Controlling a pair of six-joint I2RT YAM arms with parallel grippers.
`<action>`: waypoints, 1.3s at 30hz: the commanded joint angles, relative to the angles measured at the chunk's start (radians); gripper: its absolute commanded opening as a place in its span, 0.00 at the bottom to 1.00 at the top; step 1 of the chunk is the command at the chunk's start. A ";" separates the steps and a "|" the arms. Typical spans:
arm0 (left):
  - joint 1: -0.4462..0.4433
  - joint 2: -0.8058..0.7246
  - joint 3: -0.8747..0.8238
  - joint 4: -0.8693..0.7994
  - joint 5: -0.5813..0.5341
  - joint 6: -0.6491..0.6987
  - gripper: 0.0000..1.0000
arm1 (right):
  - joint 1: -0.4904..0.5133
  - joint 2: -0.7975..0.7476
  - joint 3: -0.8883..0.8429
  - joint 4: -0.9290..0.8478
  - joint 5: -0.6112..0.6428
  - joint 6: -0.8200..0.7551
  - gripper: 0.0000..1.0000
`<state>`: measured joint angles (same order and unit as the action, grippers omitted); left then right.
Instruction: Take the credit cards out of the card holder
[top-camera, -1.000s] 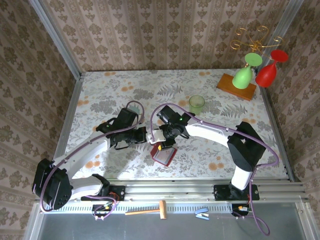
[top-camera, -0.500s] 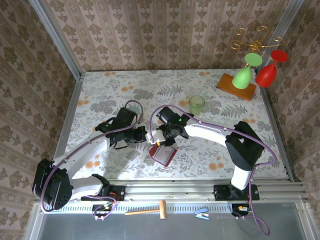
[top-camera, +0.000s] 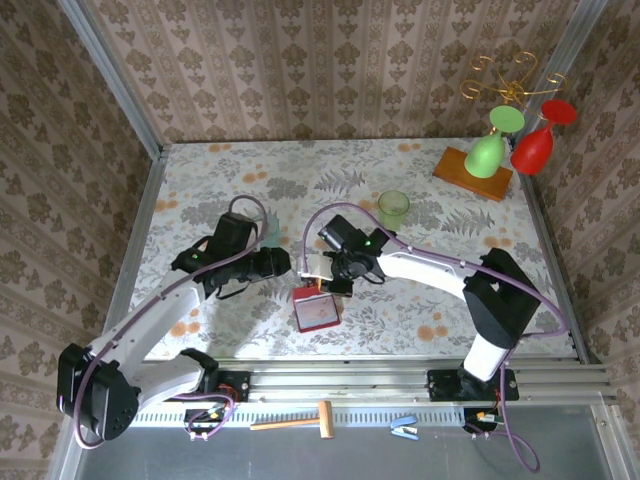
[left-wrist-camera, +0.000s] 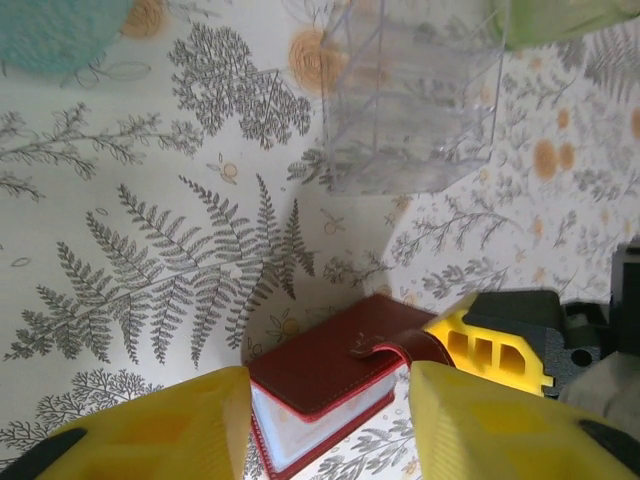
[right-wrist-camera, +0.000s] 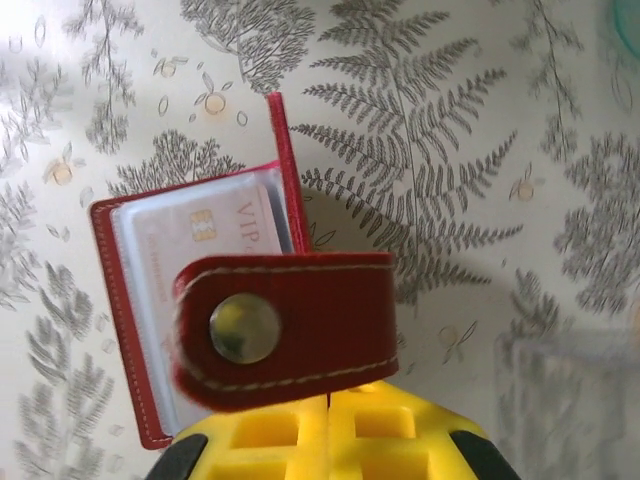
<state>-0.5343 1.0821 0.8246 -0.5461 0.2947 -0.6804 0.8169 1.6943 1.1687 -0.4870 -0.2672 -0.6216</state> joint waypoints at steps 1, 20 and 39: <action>0.022 -0.027 -0.022 -0.004 -0.006 0.000 0.48 | 0.009 -0.084 -0.071 0.014 0.009 0.349 0.00; -0.106 0.086 -0.068 0.191 0.077 -0.069 0.42 | 0.019 -0.413 -0.501 0.286 0.273 1.736 0.00; -0.298 0.289 -0.153 0.414 0.115 -0.202 0.33 | 0.061 -0.512 -0.680 0.366 0.368 1.967 0.03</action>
<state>-0.8192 1.3506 0.6930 -0.1829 0.3824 -0.8474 0.8696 1.1919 0.5072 -0.1150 0.0471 1.2961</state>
